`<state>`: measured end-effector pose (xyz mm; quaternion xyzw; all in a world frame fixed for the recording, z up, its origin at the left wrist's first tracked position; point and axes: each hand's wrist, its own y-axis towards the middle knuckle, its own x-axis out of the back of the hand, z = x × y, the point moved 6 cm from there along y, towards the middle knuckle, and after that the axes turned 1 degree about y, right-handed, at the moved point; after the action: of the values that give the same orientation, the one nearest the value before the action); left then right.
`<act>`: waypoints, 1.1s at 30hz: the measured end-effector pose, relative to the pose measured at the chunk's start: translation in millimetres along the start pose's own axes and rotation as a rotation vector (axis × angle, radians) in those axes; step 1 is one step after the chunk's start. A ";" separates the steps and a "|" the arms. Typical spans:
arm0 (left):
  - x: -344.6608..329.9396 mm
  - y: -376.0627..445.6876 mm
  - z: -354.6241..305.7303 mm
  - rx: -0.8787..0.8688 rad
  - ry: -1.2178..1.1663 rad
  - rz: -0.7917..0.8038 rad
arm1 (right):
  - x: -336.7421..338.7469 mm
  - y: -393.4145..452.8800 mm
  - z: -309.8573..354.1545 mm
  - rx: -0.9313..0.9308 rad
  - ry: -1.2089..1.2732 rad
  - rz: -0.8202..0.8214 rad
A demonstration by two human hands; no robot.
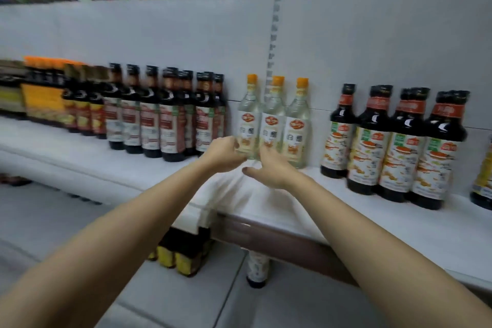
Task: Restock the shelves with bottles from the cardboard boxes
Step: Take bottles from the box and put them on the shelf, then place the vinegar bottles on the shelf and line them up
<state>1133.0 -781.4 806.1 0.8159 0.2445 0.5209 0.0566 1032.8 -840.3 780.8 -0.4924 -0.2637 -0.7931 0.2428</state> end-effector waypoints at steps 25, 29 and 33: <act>279.3 -269.0 522.1 0.953 0.387 0.020 | -307.9 43.9 556.5 0.736 -0.225 0.274; 293.7 -302.4 580.0 1.072 0.362 -0.022 | -361.2 50.0 615.0 0.824 -0.245 0.348; 304.8 -325.6 648.6 1.171 0.388 -0.037 | -418.0 71.3 677.9 0.947 -0.224 0.382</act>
<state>1694.5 -252.0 651.4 0.5975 0.5099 0.4379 -0.4374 1687.5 -395.2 668.5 -0.4499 -0.5232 -0.4710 0.5496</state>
